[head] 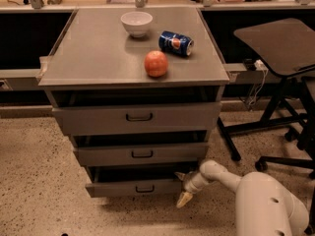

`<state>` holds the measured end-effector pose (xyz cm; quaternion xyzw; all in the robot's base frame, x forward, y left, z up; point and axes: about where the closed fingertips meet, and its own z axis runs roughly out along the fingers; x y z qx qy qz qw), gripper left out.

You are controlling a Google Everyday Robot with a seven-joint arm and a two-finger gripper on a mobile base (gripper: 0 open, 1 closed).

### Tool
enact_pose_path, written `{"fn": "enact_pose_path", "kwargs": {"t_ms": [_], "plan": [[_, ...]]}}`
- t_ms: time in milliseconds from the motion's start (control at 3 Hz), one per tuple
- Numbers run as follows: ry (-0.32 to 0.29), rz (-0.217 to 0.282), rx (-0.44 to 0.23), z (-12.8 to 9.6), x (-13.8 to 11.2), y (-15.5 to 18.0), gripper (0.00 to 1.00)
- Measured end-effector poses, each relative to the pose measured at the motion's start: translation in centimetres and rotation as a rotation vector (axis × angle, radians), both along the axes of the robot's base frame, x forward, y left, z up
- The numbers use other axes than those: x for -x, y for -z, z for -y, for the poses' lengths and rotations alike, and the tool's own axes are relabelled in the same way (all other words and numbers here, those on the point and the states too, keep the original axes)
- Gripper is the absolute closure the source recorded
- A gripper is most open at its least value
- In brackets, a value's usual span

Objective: Open bottom drawer

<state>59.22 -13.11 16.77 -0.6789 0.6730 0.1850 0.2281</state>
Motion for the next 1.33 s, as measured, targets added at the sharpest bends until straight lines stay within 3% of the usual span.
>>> {"fn": "enact_pose_path", "kwargs": {"t_ms": [333,667,1000,1333], "plan": [[-0.054,-0.027,0.057,-0.1,2.6,-0.3,0.28],[-0.092,-0.029,0.111,-0.8,5.6,-0.9,0.33],[-0.116,-0.019,0.125,-1.5,7.8,-1.3,0.32],[-0.135,-0.021,0.078,-2.0,9.8,-1.6,0.31]]}}
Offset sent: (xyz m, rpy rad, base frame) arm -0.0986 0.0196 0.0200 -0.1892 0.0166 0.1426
